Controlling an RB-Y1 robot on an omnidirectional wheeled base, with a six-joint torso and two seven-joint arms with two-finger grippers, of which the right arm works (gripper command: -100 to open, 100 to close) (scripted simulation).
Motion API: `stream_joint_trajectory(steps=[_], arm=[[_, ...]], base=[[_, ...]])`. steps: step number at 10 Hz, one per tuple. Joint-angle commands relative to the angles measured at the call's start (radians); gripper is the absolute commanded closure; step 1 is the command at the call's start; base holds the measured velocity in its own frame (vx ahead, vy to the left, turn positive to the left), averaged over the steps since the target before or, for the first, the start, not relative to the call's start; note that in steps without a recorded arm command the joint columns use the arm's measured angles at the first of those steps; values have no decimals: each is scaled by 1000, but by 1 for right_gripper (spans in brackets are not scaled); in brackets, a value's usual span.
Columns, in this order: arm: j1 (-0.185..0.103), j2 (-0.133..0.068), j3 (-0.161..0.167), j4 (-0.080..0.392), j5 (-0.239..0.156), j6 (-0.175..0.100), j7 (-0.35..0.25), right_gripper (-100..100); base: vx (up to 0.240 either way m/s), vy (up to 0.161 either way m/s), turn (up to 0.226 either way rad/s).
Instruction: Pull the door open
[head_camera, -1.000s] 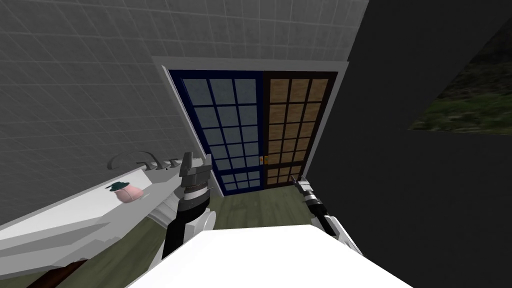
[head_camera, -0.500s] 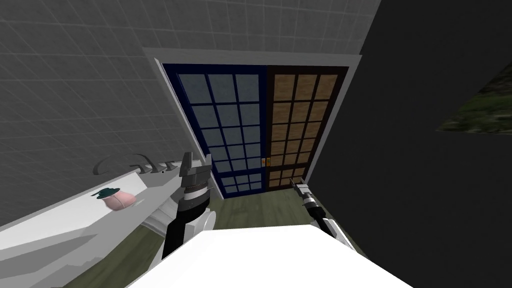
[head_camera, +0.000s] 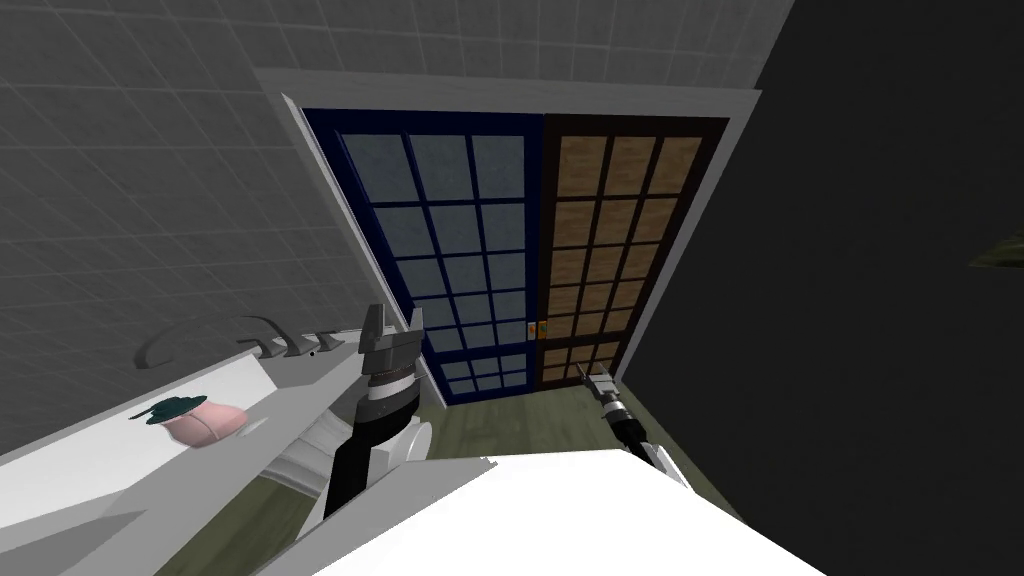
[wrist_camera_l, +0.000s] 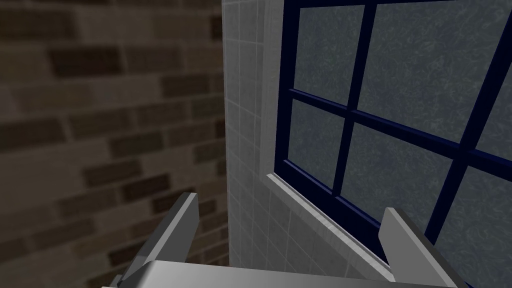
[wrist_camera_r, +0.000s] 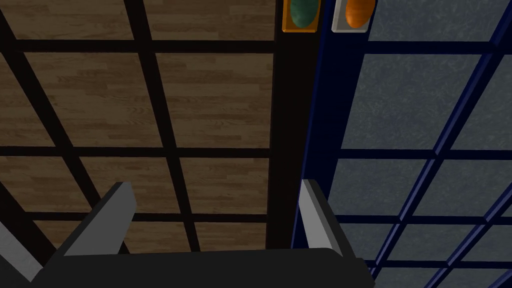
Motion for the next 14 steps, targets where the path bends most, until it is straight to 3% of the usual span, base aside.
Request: stream_joint_trajectory(steps=[1, 7, 10, 12, 14], arm=[[-12, 9, -12, 35, 15, -13, 25, -100], [-48, 43, -51, 143, 64, -50, 99, -100], [-73, 71, -72, 206, 93, -73, 143, -100], [-86, 86, -80, 231, 105, -82, 161, -100], [-79, 87, -76, 213, 107, -74, 153, -100]], base=[[131, 39, 11], [118, 35, 9], [131, 22, 15], [176, 14, 15], [88, 11, 8]])
